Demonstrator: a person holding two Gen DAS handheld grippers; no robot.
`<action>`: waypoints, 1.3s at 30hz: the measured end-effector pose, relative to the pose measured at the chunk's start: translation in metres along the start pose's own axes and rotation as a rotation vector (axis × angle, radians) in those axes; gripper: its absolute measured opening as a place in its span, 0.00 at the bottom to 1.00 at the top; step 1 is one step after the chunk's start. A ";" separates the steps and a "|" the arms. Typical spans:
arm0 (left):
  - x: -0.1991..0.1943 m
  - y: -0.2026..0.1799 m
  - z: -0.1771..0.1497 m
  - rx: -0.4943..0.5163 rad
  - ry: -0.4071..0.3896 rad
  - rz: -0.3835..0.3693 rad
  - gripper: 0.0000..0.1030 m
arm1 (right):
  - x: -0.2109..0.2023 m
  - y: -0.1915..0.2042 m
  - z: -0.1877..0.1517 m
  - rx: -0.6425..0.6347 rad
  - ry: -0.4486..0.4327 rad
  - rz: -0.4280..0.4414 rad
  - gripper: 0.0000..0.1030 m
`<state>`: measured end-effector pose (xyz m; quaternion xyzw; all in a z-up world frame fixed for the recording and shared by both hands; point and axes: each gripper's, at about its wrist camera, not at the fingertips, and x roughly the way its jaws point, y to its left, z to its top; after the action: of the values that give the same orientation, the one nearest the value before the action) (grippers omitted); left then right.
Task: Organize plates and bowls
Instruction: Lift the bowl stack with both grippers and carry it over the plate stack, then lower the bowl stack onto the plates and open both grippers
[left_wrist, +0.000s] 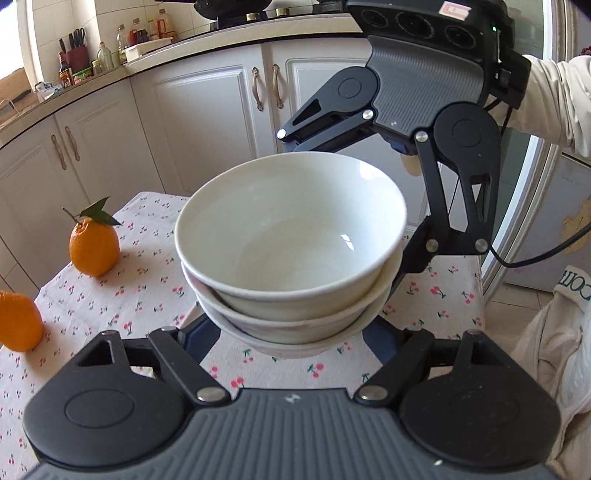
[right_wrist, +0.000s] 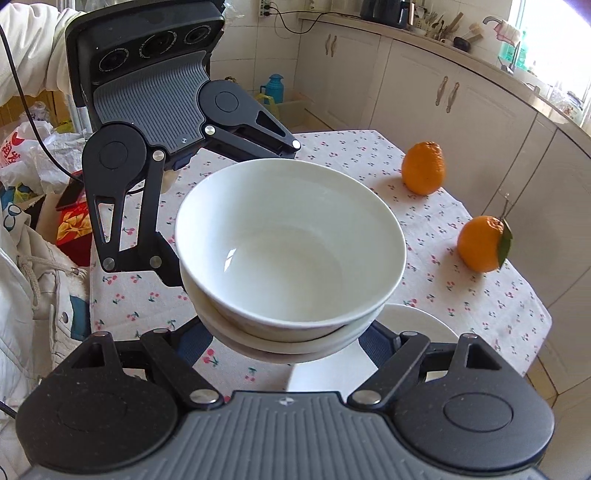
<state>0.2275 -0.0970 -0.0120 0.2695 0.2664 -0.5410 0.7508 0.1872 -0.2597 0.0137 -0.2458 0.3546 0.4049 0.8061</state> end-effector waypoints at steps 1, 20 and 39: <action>0.007 0.002 0.004 0.003 -0.004 -0.005 0.81 | -0.002 -0.005 -0.004 0.006 0.004 -0.009 0.86; 0.095 0.016 0.037 0.036 0.032 -0.054 0.81 | 0.007 -0.063 -0.067 0.148 0.047 -0.068 0.86; 0.068 -0.002 0.027 0.037 -0.055 0.102 0.96 | -0.008 -0.047 -0.070 0.254 0.008 -0.169 1.00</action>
<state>0.2468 -0.1620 -0.0404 0.2814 0.2215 -0.5142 0.7793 0.1965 -0.3372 -0.0187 -0.1723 0.3844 0.2864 0.8605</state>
